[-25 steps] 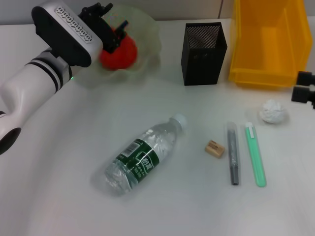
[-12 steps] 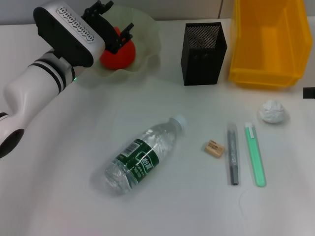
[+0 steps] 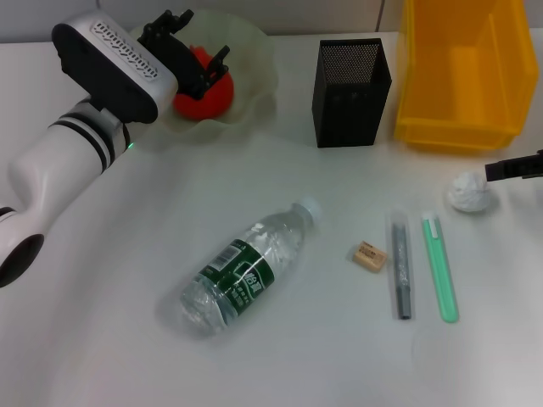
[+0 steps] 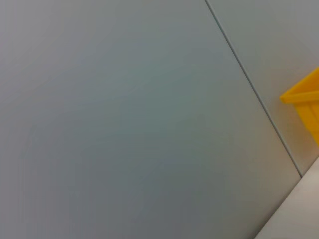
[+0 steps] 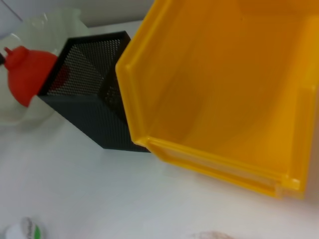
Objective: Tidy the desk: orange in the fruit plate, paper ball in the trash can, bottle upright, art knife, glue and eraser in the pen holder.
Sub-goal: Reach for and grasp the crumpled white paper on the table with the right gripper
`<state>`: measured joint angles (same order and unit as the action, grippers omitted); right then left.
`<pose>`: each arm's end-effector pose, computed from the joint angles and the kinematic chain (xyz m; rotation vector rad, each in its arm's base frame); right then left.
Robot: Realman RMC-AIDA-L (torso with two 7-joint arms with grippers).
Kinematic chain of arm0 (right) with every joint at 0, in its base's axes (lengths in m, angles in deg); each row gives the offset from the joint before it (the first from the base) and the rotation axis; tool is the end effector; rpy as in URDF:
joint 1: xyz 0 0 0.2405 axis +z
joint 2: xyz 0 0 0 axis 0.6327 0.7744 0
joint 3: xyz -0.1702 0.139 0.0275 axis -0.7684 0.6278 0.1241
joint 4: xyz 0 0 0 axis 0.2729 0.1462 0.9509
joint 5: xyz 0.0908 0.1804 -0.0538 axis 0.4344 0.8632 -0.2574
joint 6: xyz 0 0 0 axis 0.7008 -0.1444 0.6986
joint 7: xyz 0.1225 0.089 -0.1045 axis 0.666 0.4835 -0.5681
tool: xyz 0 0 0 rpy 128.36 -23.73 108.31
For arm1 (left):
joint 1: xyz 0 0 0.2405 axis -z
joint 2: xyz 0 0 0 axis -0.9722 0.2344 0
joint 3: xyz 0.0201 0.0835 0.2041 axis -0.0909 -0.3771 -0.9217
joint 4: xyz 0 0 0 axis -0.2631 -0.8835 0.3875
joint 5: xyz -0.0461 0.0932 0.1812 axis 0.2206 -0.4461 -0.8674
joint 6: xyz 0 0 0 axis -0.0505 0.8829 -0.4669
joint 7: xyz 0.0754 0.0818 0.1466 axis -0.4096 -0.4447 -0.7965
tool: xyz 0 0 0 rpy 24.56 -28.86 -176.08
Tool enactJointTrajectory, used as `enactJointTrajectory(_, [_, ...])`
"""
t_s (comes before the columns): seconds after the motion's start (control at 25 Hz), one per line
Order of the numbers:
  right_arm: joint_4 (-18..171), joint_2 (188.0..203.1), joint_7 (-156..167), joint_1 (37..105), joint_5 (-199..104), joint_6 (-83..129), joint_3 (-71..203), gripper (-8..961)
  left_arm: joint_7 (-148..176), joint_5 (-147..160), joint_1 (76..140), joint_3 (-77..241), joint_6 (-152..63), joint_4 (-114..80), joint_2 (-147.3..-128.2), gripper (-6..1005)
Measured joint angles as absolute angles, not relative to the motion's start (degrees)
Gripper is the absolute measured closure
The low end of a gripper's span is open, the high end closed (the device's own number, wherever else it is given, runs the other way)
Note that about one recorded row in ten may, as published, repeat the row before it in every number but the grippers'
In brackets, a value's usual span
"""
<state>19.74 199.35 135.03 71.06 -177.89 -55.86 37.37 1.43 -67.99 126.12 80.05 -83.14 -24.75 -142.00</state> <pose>0.2798 0.3542 0.0620 -2.2416 1.4730 0.1089 -0.2030 0.4369 -0.0697 -2.0410 -0.0081 -0.2710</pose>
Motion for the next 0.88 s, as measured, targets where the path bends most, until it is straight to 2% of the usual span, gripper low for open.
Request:
enactJointTrajectory(0.32, [26.4, 199.13, 134.4, 73.9, -179.7, -49.2, 34.0, 173, 1.4, -67.8, 125.5, 80.1, -83.5, -24.8, -142.01, 326])
enactJointTrajectory(0.56, [27.5, 199.60, 133.3, 75.1, -179.6, -48.2, 33.7, 174, 1.4, -67.8, 125.3, 80.4, -83.6, -24.4, -142.01, 326])
enactJointTrajectory(0.88, [31.8, 199.20, 133.2, 76.8, -179.8, -47.0, 32.4, 175, 1.4, -67.8, 125.1, 80.9, -83.6, -23.8, -142.00, 325])
